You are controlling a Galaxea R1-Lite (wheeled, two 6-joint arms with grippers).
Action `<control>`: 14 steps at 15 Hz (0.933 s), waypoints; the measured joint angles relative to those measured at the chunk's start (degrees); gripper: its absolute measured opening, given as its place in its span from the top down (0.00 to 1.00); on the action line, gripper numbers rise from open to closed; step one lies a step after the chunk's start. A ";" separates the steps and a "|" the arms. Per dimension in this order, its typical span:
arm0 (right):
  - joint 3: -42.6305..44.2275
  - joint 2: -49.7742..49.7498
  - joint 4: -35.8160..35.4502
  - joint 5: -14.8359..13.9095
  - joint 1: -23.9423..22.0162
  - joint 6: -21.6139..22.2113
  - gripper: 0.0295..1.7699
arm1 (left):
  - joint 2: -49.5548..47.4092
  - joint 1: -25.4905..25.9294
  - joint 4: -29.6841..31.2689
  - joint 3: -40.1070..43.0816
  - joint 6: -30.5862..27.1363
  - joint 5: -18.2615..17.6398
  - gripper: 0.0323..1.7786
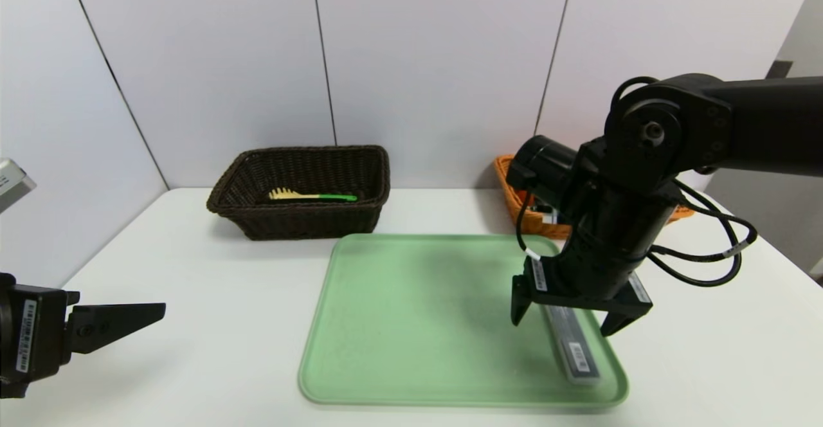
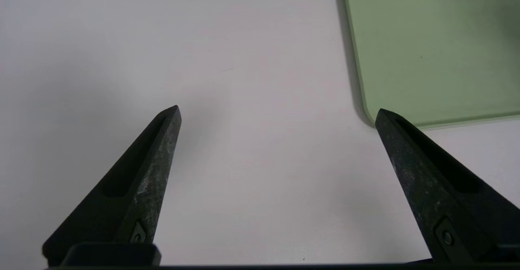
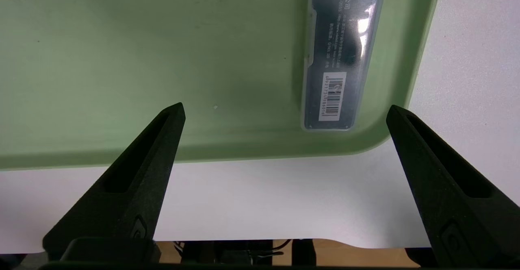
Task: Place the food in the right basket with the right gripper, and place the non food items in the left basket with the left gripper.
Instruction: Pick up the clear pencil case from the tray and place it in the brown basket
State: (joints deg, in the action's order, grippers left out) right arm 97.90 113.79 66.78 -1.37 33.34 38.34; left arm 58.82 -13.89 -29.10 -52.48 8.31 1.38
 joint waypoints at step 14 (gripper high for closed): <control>-3.55 3.24 -4.92 4.01 -4.63 -6.05 0.03 | 0.90 -0.02 0.35 0.11 -0.02 -0.09 0.05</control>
State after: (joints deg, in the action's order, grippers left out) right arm 94.36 117.03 61.86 2.65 28.71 32.29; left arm 59.72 -13.91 -28.75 -52.37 8.29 1.29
